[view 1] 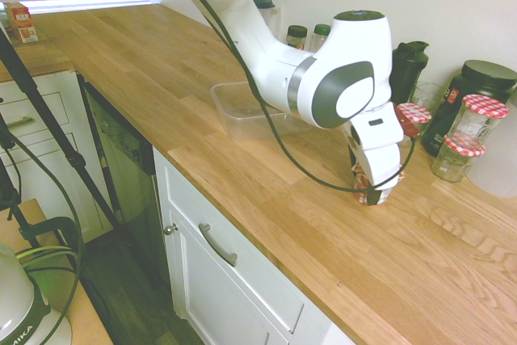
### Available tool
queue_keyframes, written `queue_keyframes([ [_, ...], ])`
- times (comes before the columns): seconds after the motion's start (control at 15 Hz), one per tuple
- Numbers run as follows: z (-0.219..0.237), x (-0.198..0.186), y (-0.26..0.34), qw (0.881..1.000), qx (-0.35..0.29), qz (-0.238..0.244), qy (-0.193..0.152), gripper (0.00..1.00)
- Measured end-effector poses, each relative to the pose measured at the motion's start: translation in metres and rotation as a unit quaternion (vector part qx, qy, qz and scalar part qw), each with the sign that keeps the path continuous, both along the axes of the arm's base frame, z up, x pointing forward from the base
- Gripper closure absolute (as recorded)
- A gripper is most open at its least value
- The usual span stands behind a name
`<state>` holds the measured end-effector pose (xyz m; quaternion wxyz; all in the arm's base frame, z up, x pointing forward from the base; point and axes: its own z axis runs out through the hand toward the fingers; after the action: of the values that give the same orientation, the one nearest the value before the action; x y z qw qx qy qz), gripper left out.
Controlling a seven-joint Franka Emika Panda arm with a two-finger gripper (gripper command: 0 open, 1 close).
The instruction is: Put the cereal into the container
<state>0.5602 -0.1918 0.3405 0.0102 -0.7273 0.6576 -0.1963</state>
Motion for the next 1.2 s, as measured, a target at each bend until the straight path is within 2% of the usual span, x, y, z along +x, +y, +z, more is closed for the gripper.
queue_keyframes([
  [0.2, -0.002, 0.014, -0.002, 1.0, -0.017, 0.012, -0.019, 0.0],
  [0.27, -0.004, 0.015, -0.002, 1.0, -0.018, 0.012, -0.018, 1.0],
  [0.8, -0.007, 0.015, -0.001, 1.0, -0.02, 0.013, -0.017, 1.0],
  [1.2, 0.007, 0.008, 0.006, 0.999, -0.018, 0.019, -0.031, 1.0],
])
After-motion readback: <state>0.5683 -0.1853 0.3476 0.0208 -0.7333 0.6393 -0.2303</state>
